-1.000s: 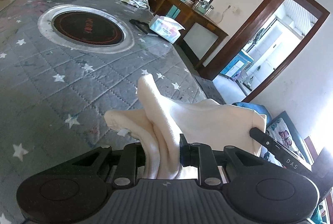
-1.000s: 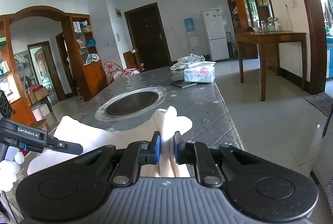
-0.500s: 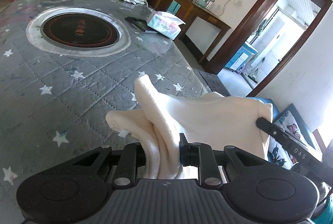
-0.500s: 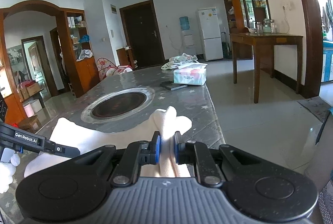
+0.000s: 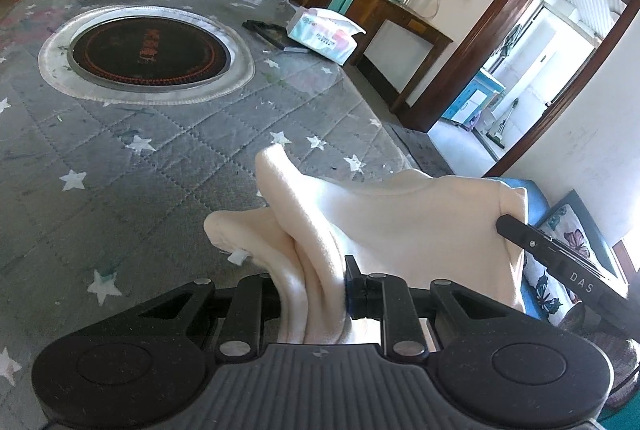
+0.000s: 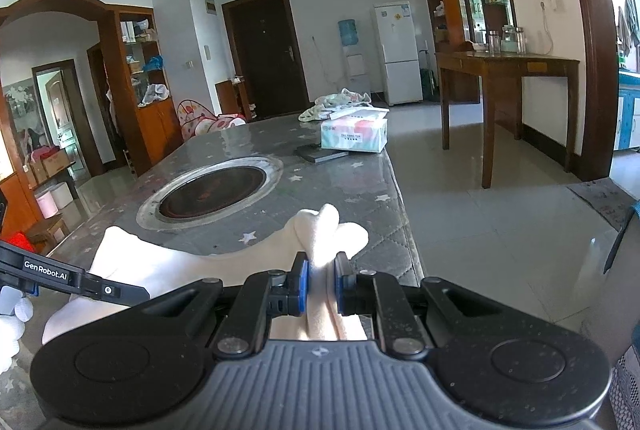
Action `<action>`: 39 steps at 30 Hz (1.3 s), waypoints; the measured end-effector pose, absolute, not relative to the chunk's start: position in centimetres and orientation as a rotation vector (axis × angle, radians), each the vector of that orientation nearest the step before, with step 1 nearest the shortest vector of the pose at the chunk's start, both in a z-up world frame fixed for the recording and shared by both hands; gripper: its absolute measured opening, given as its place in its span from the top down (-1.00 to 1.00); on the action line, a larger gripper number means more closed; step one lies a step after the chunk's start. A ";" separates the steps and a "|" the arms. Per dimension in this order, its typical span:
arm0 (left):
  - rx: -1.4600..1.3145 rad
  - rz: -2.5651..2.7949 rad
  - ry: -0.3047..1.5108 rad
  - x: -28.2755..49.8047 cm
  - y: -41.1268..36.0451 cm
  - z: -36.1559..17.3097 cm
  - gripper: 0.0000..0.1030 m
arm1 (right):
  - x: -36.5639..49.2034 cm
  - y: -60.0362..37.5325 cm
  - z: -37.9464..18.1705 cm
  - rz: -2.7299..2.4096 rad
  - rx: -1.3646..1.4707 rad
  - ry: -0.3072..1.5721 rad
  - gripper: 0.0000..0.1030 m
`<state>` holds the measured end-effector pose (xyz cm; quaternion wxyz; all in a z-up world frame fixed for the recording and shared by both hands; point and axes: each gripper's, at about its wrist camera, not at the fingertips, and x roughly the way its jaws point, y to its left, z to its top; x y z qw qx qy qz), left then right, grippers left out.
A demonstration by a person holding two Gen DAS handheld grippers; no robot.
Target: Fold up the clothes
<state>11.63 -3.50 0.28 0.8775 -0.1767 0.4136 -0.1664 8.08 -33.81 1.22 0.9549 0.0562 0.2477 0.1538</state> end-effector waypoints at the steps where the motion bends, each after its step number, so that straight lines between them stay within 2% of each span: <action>1: -0.368 -0.347 0.865 11.7 -3.5 0.2 0.56 | 8.2 -33.8 1.1 0.311 0.114 0.506 0.77; 24: -0.358 -0.340 0.918 13.5 -3.8 -2.0 0.50 | 10.8 -34.7 -1.5 0.254 0.122 0.578 0.76; 29: -0.342 -0.319 0.913 13.4 -3.5 -2.0 0.22 | 11.2 -35.0 -2.0 0.231 0.116 0.594 0.75; 39: -0.330 -0.254 0.893 13.2 -2.3 -1.9 0.07 | 10.9 -35.0 -2.3 0.223 0.093 0.599 0.73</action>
